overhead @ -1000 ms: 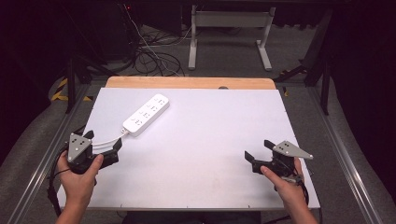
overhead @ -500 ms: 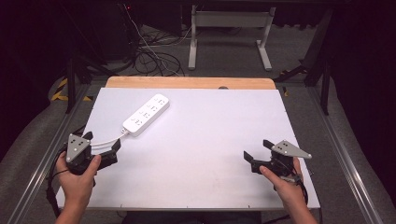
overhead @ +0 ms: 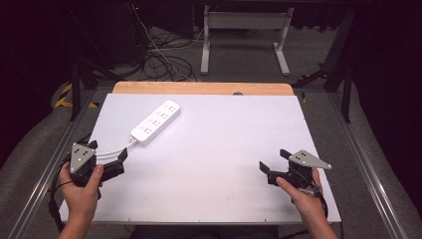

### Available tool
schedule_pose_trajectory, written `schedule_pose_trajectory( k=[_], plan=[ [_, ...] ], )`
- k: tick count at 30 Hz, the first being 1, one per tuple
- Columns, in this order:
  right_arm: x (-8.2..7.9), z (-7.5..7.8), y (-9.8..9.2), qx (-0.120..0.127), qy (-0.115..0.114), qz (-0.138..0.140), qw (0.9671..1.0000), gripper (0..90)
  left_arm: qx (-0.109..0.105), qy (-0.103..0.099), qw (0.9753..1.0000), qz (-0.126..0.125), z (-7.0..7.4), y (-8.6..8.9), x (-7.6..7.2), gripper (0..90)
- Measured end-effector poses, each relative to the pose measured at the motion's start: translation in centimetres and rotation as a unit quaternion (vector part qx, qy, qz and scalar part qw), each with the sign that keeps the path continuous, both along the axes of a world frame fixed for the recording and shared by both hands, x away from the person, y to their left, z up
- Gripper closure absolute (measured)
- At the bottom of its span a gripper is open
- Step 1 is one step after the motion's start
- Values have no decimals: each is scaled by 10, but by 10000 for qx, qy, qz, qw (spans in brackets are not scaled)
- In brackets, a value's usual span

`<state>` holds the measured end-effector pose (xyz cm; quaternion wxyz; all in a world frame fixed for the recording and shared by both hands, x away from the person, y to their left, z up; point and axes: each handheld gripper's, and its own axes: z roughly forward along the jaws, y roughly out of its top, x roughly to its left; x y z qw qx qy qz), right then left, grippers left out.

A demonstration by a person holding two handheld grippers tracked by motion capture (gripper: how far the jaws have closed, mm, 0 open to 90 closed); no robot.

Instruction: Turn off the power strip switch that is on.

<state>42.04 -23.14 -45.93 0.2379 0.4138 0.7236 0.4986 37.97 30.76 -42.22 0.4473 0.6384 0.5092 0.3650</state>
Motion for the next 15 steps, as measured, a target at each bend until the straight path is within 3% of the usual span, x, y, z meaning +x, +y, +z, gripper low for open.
schedule_pose_trajectory(
  k=[15],
  plan=[
    [1, -1, 0, 15, 13, 10, 10000, 104, 23, 75, 10000, 8, -2, -1, 2, 38]
  ],
)
